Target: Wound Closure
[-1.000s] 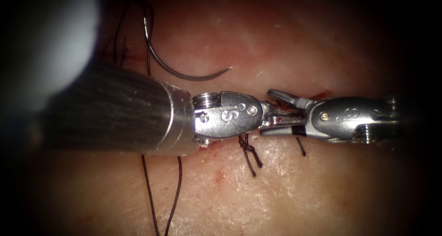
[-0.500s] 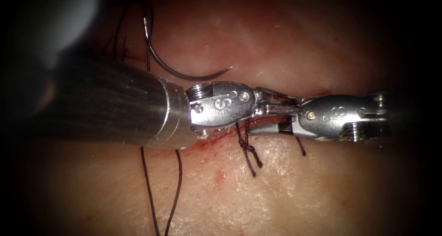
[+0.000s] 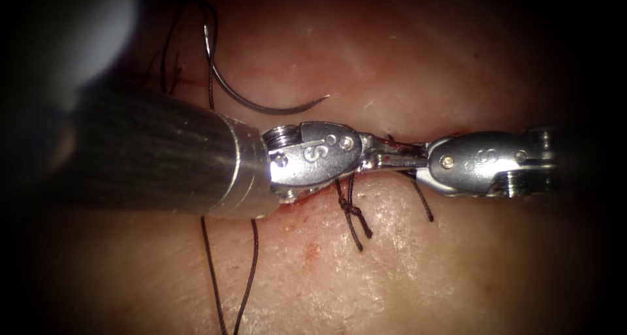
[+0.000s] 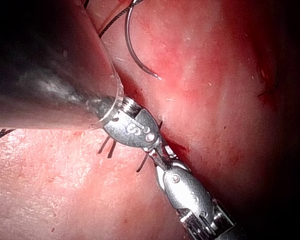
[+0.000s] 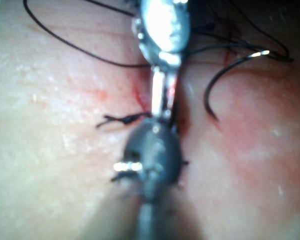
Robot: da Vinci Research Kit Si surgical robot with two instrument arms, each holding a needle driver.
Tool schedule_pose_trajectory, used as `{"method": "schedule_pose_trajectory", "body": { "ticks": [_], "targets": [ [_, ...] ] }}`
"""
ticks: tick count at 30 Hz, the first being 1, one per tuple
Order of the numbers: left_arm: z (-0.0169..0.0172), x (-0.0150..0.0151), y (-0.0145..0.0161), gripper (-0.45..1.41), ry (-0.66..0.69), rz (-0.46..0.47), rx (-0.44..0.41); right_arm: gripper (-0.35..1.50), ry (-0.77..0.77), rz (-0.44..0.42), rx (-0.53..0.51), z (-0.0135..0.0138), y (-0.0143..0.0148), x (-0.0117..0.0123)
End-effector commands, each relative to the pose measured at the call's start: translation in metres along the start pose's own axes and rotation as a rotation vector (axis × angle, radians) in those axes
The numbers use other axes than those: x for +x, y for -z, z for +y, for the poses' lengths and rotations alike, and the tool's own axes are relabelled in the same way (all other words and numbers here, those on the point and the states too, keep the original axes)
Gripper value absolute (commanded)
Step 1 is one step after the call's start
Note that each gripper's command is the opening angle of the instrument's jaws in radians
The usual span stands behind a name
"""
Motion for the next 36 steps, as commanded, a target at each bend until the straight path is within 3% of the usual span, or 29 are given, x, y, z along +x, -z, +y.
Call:
{"method": "schedule_pose_trajectory", "body": {
  "ticks": [1, 6, 7, 10, 24, 29, 36],
  "targets": [
    [0.0005, -0.0007, -0.0006, -0.45, 0.004, 0.001, -0.003, -0.35, 0.0, -0.006, 0.003, -0.0006, -0.0007, -0.0003],
    [0.0001, -0.0001, 0.0005, -0.45, 0.01, 0.004, -0.015, -0.35, 0.008, -0.012, 0.012, -0.0007, -0.0003, -0.0005],
    [0.0001, 0.0, 0.0009, -0.45, 0.011, 0.007, -0.012, -0.1, 0.009, -0.018, 0.014, -0.0007, 0.0, -0.0006],
    [-0.0003, 0.0007, 0.0026, -0.45, 0.019, 0.007, -0.003, 1.43, -0.014, -0.046, -0.081, -0.0008, 0.0009, -0.0009],
    [-0.0012, 0.0016, 0.0123, -0.45, 0.032, 0.013, 0.061, 1.48, -0.031, -0.045, -0.063, -0.0015, 0.007, -0.0011],
    [-0.0012, 0.0013, 0.0122, -0.45, 0.034, 0.006, 0.083, 1.48, -0.039, -0.046, -0.069, -0.0017, 0.0064, -0.0008],
    [-0.001, 0.0009, 0.0088, -0.45, 0.027, 0.02, 0.06, 1.48, -0.067, -0.069, -0.09, -0.0011, 0.002, 0.0017]
  ]
}}
